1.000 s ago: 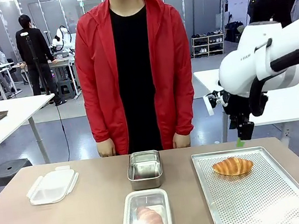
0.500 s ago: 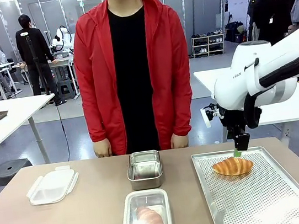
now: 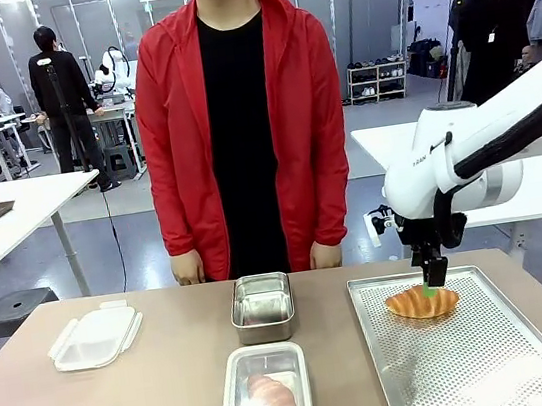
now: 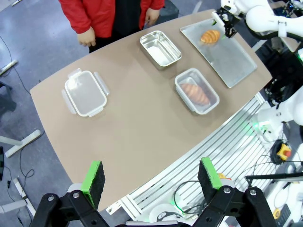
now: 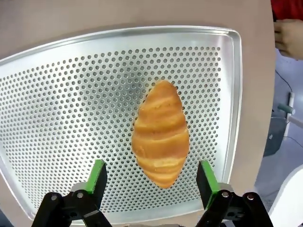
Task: Place the bread into the airtight container.
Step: Pick up a Butter Roll and place it into an empty Airtight Container.
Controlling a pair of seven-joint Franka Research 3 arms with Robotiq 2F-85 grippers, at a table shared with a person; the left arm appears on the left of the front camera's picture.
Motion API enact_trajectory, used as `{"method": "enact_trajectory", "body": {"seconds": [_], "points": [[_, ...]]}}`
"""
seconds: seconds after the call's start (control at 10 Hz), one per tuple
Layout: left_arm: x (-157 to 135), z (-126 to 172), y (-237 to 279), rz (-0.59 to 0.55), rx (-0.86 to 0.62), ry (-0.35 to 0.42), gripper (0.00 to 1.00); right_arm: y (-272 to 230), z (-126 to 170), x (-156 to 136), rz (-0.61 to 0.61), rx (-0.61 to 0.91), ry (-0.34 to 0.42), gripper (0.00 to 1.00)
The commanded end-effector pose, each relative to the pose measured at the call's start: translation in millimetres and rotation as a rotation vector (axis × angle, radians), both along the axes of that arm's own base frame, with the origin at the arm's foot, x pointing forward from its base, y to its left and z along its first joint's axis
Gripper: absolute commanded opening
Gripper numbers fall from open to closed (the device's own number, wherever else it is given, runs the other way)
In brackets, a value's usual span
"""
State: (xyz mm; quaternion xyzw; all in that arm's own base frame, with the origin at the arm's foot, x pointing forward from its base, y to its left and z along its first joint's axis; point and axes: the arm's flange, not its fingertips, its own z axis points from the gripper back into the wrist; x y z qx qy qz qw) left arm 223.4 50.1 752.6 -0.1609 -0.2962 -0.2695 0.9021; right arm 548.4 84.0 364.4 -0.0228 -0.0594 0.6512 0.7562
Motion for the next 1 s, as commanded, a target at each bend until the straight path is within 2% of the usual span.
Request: {"method": "enact_trajectory", "body": {"seconds": [0.0,0.4,0.9], "points": [[0.4,3.2,-0.6,-0.014,-0.003,-0.002,1.00,2.0,-8.9,10.8,-0.035,-0.022,-0.023,0.95],[0.4,3.2,-0.6,-0.014,-0.003,-0.002,1.00,-1.4,-31.3,26.6,-0.031,-0.002,0.055,0.95],[0.4,3.2,-0.6,-0.014,-0.003,-0.002,1.00,-1.0,-67.0,39.0,-0.034,-0.042,0.062,0.95]]}}
